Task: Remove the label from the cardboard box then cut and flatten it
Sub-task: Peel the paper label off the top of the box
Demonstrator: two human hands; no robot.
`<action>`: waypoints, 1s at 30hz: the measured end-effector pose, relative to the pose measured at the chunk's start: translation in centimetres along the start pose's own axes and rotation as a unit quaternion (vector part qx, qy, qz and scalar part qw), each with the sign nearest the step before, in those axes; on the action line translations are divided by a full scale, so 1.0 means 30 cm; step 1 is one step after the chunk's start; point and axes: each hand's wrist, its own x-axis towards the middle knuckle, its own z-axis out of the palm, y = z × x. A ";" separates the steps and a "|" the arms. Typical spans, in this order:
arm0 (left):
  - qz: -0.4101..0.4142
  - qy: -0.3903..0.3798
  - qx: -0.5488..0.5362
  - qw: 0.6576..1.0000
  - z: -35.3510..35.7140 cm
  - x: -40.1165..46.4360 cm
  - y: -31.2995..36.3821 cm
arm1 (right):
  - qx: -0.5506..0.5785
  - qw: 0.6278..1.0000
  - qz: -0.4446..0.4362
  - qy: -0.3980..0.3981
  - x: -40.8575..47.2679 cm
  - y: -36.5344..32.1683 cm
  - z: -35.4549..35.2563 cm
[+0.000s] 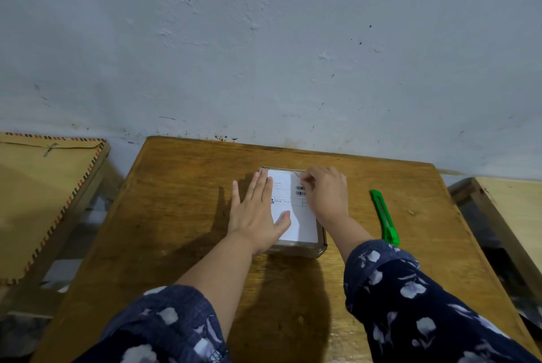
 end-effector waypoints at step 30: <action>0.020 -0.011 -0.019 1.000 -0.006 0.003 -0.002 | 0.168 0.976 0.140 -0.012 -0.038 -0.049 -0.059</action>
